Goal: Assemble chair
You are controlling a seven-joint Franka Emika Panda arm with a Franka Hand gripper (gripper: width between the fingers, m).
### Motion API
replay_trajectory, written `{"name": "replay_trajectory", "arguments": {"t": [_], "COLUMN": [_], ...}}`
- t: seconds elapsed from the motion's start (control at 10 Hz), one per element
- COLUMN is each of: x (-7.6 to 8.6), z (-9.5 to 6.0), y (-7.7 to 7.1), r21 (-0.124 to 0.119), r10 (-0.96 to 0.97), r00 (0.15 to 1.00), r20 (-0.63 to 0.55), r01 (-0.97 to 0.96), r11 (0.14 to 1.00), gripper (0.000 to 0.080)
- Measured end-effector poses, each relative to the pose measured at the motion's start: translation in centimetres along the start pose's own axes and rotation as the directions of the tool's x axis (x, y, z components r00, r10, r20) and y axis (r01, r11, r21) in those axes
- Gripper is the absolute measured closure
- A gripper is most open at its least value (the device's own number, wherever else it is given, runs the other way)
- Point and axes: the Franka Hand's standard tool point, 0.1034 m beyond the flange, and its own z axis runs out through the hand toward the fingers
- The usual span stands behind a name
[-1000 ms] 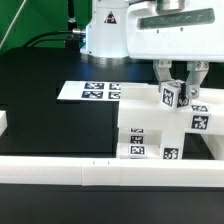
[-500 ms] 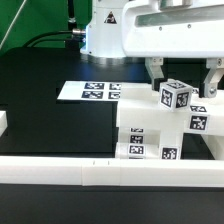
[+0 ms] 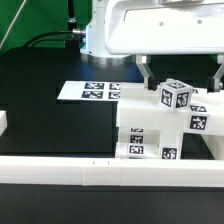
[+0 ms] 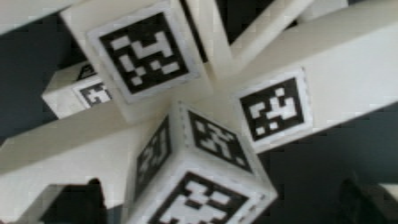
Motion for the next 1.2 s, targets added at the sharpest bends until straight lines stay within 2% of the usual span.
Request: {"name": "replay_trajectory", "arguments": {"t": [0.2, 0.5, 0.6, 0.8, 0.9, 1.0, 1.2], "x": [-0.1, -0.1, -1.0, -1.3, -0.6, -0.7, -0.7], "z": [0.0, 0.0, -0.1, -0.5, -0.4, -0.3, -0.3], "y": [0.1, 0.3, 0.7, 0.7, 0.6, 0.5, 0.0], "r21": [-0.001, -0.002, -0.011, -0.023, -0.016, -0.016, 0.007], "r10": [-0.126, -0.138, -0.128, -0.114, -0.131, -0.128, -0.279], "r00": [0.992, 0.99, 0.98, 0.95, 0.958, 0.959, 0.93], "r20": [0.006, 0.028, 0.151, 0.291, 0.255, 0.252, 0.241], "r01": [0.126, 0.139, 0.131, 0.126, 0.14, 0.137, 0.286], "r11": [0.992, 0.99, 0.991, 0.992, 0.99, 0.99, 0.958], "gripper": [0.0151, 0.0151, 0.0151, 0.0151, 0.0151, 0.0151, 0.0151]}}
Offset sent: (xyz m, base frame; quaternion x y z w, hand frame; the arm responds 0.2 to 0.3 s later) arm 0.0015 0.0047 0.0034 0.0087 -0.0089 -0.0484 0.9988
